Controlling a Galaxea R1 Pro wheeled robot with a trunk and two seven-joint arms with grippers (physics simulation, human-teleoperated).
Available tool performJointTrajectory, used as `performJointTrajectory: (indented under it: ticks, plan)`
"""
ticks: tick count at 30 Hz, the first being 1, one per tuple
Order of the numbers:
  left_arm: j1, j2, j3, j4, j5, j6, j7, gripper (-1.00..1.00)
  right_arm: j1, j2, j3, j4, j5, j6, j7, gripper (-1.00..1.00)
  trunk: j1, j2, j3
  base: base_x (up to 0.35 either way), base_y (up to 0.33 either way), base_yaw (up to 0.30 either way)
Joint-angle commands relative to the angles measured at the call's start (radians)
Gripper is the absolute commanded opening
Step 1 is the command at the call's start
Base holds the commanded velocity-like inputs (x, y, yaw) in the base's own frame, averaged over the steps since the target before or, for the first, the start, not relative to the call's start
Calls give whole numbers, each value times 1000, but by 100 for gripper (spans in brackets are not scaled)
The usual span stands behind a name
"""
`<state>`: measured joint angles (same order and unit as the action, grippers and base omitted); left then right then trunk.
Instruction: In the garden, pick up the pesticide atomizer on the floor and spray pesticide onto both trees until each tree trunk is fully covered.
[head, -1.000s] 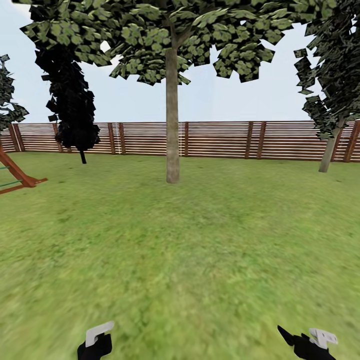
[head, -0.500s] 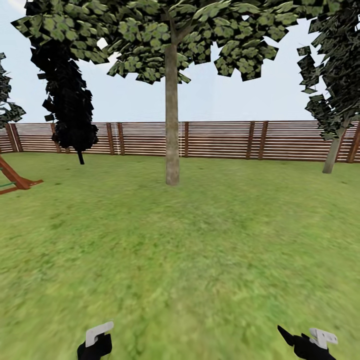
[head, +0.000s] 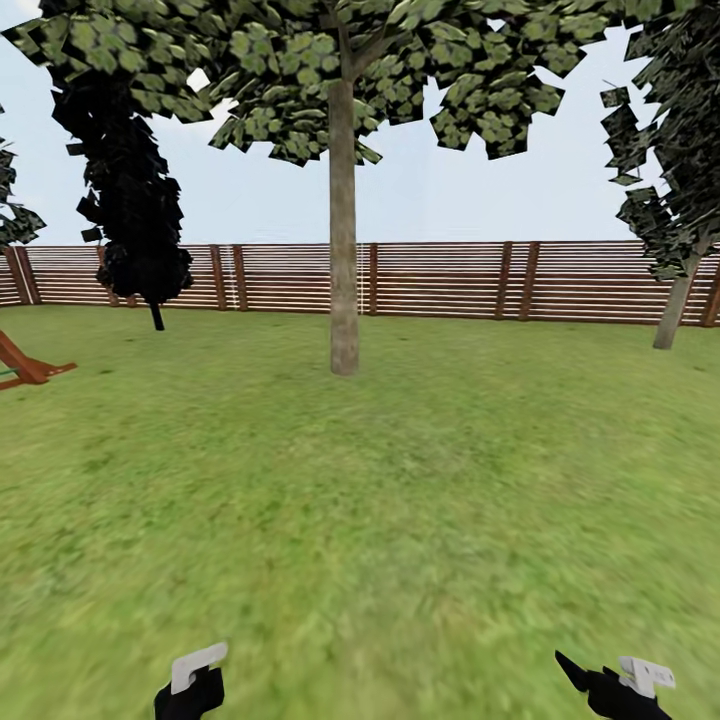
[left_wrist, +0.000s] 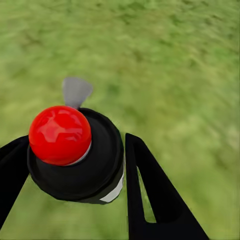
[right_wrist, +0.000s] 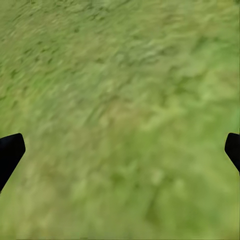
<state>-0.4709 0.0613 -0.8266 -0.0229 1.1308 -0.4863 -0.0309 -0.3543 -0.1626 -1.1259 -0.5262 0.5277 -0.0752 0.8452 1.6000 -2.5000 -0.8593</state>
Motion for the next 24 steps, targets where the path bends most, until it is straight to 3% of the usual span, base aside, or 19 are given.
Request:
performJointTrajectory:
  ticks: [1,24]
  plan:
    - [0,0,0,0,0,0,0,-100,0,0,0,0,0,0,0,100,0,0,0,338,0,0]
    - [0,-1,0,0,0,0,0,-100,0,0,0,0,0,0,0,100,0,0,0,338,0,0]
